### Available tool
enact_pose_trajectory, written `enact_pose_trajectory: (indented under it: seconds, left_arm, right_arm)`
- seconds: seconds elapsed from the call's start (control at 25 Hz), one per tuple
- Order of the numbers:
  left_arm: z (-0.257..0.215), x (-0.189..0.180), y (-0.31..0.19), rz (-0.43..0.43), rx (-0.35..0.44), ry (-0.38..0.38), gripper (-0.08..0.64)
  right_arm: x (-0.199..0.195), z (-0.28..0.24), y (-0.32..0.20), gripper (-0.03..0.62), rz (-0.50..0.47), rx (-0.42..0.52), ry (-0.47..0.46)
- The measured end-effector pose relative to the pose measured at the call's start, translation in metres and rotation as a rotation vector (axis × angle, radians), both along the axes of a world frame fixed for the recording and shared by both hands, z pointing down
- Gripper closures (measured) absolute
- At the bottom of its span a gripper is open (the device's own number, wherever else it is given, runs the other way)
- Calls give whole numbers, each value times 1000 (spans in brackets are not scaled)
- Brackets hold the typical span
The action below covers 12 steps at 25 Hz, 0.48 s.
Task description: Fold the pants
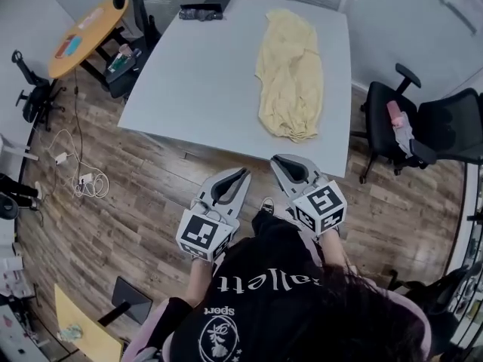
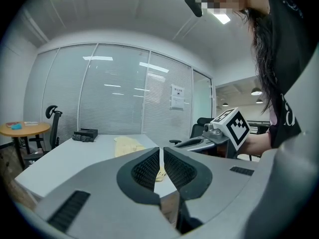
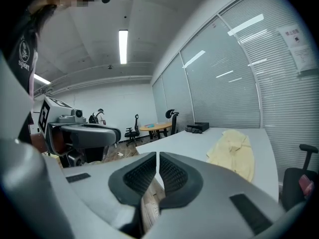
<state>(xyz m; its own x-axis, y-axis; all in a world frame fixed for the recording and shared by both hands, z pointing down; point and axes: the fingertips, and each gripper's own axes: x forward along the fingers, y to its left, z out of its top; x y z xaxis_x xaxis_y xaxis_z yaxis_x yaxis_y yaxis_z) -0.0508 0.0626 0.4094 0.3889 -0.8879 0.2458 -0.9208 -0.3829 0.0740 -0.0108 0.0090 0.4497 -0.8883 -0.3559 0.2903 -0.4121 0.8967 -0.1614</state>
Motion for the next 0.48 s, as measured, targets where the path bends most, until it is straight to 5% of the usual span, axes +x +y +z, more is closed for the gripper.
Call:
enact_pose_trajectory:
  seconds: [0.48]
  left_arm:
    - [7, -23, -74, 2, -35, -41, 515]
  right_arm:
    - [-28, 11, -71, 558, -28, -25, 15]
